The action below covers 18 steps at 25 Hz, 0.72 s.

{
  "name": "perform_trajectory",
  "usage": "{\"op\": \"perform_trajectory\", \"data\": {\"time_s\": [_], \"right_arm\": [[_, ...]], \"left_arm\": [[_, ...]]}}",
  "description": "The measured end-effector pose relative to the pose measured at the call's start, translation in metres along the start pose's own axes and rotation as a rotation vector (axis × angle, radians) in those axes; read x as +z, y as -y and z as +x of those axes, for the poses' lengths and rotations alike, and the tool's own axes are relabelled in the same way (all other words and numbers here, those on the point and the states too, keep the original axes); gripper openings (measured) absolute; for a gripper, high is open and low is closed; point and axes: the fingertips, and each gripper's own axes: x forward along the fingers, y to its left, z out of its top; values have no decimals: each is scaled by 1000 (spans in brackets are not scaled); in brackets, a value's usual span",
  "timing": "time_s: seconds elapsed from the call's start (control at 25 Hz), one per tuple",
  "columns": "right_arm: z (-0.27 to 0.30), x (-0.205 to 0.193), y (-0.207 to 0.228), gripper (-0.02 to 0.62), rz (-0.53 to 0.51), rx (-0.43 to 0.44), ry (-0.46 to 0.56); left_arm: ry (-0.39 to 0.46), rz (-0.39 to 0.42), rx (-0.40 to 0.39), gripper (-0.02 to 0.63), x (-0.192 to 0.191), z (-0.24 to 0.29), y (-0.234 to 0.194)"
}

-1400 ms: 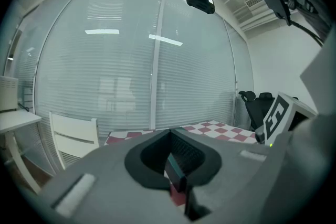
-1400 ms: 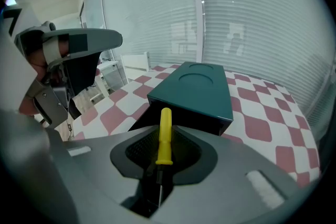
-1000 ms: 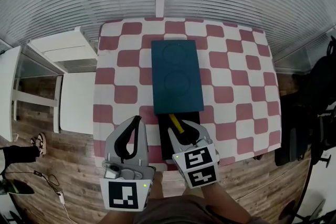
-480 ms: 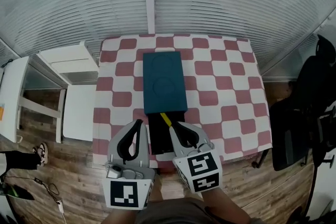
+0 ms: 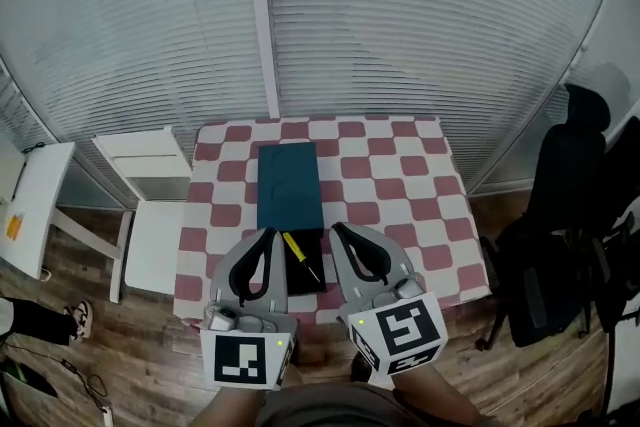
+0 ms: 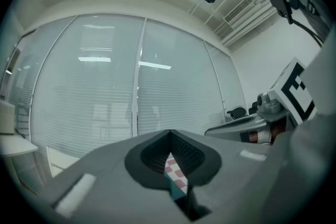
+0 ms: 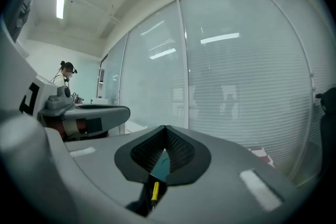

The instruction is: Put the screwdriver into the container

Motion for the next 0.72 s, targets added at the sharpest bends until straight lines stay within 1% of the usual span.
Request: {"op": "perform_trajectory", "data": {"time_s": [0.12, 0.2, 0.48, 0.72], "right_arm": [[-16, 27, 5, 25, -43, -8, 73], [-24, 36, 8, 25, -57, -15, 100], [-41, 47, 19, 23, -64, -36, 136], [-46, 49, 20, 23, -58, -39, 153]], "left_arm": [[41, 30, -6, 1, 18, 2, 10], [61, 39, -1, 1, 28, 3, 14], [103, 59, 8, 1, 45, -2, 26], [104, 64, 0, 1, 46, -5, 33]]}}
